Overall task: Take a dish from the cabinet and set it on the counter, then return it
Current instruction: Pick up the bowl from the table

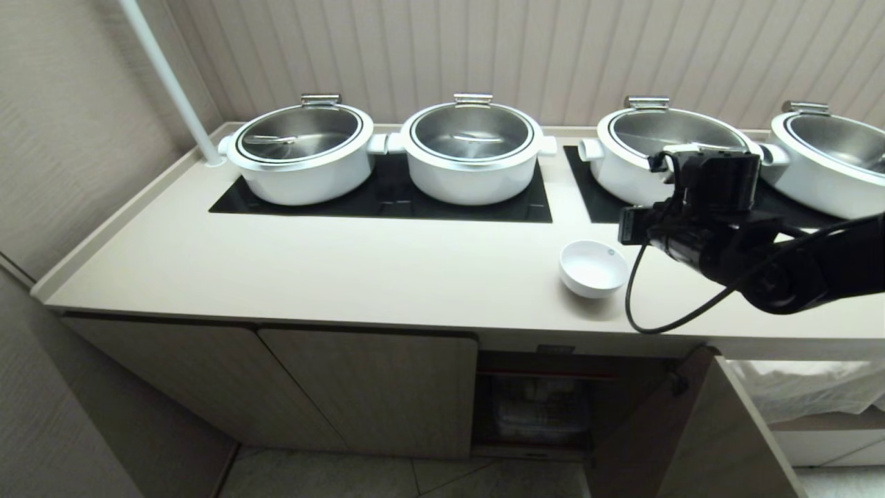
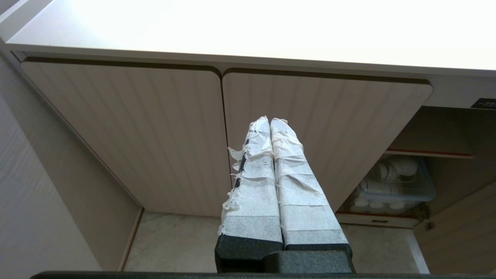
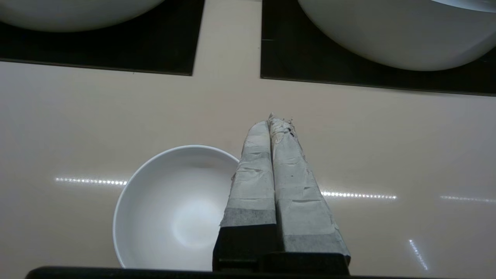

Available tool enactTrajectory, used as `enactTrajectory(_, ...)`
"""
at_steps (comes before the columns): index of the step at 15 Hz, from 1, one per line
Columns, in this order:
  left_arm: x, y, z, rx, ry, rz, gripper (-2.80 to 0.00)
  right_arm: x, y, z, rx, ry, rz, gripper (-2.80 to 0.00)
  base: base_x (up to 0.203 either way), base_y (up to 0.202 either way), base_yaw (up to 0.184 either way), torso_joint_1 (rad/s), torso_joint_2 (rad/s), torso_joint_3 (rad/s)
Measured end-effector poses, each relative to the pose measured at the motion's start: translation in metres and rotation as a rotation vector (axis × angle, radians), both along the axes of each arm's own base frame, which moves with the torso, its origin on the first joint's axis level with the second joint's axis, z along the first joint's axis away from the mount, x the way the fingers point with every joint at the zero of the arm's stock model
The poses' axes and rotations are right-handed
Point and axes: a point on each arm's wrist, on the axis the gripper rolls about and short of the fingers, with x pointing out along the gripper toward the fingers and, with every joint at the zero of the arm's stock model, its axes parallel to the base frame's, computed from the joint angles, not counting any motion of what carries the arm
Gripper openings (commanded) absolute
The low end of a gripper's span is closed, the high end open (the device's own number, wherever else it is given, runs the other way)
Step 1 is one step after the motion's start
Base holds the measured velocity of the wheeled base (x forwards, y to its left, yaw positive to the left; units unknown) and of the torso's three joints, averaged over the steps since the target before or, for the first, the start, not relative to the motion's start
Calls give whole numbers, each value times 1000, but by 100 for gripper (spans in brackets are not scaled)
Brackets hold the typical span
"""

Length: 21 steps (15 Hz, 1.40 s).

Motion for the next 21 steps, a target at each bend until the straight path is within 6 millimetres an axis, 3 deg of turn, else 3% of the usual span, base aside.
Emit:
enactTrajectory(10,0,0,0,0,0,0,-280,-42,-3,10,3,-10,25,-280,0,0,0,0,0,0)
enactTrajectory(21,0,0,0,0,0,0,-280,-82,-7,4,-6,26,50,-280,0,0,0,0,0,0)
